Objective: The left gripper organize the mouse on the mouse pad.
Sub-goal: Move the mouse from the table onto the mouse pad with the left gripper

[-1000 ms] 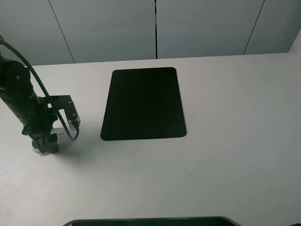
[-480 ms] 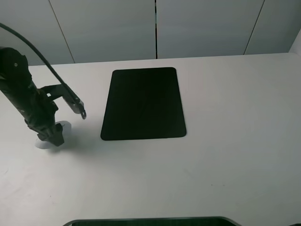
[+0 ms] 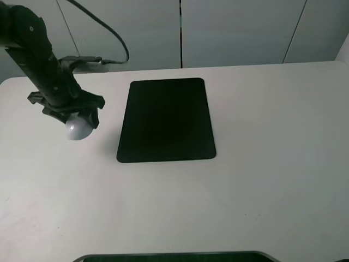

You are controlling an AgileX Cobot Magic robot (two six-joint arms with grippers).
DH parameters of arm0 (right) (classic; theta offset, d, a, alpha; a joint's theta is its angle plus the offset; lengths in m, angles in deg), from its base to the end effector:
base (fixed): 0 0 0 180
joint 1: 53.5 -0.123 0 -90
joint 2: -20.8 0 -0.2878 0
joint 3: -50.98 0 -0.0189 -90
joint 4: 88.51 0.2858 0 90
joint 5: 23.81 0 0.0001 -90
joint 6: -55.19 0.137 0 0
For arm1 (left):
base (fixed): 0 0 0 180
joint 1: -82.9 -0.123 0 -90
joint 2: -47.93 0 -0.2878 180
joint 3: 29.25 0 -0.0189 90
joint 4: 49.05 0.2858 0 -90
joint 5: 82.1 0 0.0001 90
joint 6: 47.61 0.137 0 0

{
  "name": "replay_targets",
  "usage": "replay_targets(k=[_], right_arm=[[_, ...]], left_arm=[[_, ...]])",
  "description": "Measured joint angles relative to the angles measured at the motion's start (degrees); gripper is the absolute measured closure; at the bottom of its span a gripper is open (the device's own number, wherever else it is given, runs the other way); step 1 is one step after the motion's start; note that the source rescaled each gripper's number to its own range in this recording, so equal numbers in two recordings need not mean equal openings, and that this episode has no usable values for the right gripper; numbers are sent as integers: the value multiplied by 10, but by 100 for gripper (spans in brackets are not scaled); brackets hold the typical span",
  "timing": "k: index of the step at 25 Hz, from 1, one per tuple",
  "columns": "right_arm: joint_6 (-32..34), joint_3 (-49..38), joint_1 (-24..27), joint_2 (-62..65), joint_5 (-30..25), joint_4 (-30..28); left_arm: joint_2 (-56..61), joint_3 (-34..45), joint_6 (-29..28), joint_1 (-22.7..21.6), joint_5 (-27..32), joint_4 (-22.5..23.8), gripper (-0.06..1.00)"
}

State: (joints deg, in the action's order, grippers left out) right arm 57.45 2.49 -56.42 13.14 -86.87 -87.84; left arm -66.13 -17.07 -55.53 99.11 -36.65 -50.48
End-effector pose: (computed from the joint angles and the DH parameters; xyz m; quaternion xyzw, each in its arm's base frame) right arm 0.0610 0.0045 0.2693 -0.0053 0.8625 0.0287 0.5052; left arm 0.3630 -0.1081 0.0965 0.0640 0.9953 -0.0244 0.0689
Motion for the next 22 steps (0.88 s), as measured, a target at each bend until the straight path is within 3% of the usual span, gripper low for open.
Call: replay_targets(k=[3, 12, 22], right_arm=[[0, 0, 0, 0, 0, 0], [0, 0, 0, 0, 0, 0], [0, 0, 0, 0, 0, 0]], left_arm=[[-19, -35, -57, 28, 5, 0, 94], [-121, -160, -123, 114, 16, -48, 94], [-232, -321, -196, 150, 46, -61, 94]])
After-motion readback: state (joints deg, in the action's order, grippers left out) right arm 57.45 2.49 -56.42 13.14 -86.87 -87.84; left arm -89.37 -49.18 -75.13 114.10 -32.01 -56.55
